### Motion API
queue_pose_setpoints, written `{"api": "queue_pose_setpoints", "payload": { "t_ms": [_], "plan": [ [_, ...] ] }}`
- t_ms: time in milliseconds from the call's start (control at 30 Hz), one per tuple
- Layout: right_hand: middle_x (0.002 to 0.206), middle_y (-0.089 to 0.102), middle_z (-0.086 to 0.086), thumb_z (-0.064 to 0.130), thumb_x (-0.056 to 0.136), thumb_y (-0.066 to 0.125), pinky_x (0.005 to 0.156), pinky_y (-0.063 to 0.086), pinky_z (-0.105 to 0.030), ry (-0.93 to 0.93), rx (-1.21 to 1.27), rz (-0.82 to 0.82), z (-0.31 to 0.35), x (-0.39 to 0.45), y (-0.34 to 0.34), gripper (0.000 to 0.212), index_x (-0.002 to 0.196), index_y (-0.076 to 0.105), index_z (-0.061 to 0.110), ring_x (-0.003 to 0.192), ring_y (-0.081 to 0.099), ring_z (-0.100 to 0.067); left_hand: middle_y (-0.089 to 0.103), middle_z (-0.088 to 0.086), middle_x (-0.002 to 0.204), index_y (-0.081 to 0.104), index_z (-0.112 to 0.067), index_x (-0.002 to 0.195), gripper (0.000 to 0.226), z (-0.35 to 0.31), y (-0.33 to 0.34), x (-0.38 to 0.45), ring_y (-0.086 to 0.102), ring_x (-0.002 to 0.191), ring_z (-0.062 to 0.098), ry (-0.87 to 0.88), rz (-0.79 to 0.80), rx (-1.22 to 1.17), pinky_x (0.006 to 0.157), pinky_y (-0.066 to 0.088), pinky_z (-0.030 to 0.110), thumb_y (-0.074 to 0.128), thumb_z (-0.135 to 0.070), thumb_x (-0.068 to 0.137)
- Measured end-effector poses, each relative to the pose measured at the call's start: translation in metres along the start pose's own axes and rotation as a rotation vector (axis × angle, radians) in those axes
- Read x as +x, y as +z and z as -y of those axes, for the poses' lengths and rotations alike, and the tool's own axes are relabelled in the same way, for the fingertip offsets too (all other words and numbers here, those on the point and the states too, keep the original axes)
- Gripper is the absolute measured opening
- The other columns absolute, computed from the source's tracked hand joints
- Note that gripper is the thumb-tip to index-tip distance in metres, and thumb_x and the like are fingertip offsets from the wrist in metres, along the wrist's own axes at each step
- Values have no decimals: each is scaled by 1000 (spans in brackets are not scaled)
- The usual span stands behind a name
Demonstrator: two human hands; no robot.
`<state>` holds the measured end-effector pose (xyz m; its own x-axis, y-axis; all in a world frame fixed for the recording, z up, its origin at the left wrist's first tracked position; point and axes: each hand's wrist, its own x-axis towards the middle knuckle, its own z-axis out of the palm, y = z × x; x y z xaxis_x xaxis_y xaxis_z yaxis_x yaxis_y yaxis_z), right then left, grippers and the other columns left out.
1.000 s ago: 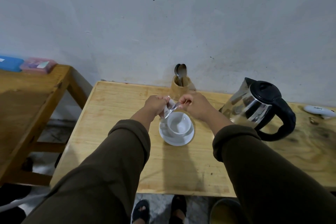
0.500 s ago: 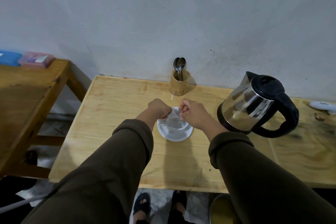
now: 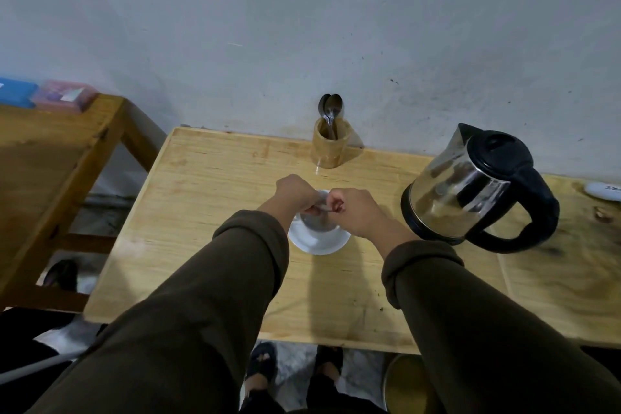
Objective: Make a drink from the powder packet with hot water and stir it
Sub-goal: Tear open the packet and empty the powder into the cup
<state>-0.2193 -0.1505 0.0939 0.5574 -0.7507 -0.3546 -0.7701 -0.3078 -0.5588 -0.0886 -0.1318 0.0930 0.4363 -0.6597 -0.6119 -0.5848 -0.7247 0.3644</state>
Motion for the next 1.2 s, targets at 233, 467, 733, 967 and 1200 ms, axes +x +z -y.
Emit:
{"api": "queue_pose_setpoints", "payload": {
  "t_ms": [233, 467, 733, 967, 1200],
  "plan": [
    [82, 58, -5, 11, 84, 62, 68, 36, -25, 67, 43, -95, -6, 5, 3, 11, 78, 56, 16, 78, 50, -20, 54, 3, 36, 50, -8, 61, 39, 6, -3, 2, 52, 55, 21, -20, -4, -238, 67, 46, 26, 37, -19, 97],
    [82, 56, -6, 12, 86, 60, 61, 34, -24, 120, 77, -142, -6, 8, 4, 9, 79, 55, 14, 78, 49, -21, 67, 9, 97, 65, -3, 108, 29, 12, -5, -3, 64, 90, 23, 145, 11, -214, 75, 51, 26, 41, -16, 97],
    [84, 57, -6, 13, 86, 61, 68, 36, -26, 139, 106, -137, -3, 5, 5, 4, 83, 61, 9, 79, 50, -20, 66, 0, 96, 65, -16, 92, 9, 22, 0, -4, 60, 98, 18, 321, -102, -135, 78, 40, 19, 60, -13, 84],
    [70, 47, 1, 12, 86, 59, 52, 29, -15, 128, 60, -130, 3, 6, 5, 15, 75, 68, 9, 80, 45, -17, 67, 2, 97, 69, -11, 99, 16, 23, 6, -1, 54, 87, 12, 324, -117, -152, 77, 39, 17, 60, -9, 86],
    [86, 52, -6, 12, 84, 63, 70, 35, -23, 142, 23, -183, 5, 9, 8, 15, 86, 70, -1, 81, 47, -18, 71, 7, 108, 70, -9, 101, 18, 27, 5, -2, 62, 106, 21, 340, -114, -169, 83, 42, 19, 62, -7, 85]
  ]
}}
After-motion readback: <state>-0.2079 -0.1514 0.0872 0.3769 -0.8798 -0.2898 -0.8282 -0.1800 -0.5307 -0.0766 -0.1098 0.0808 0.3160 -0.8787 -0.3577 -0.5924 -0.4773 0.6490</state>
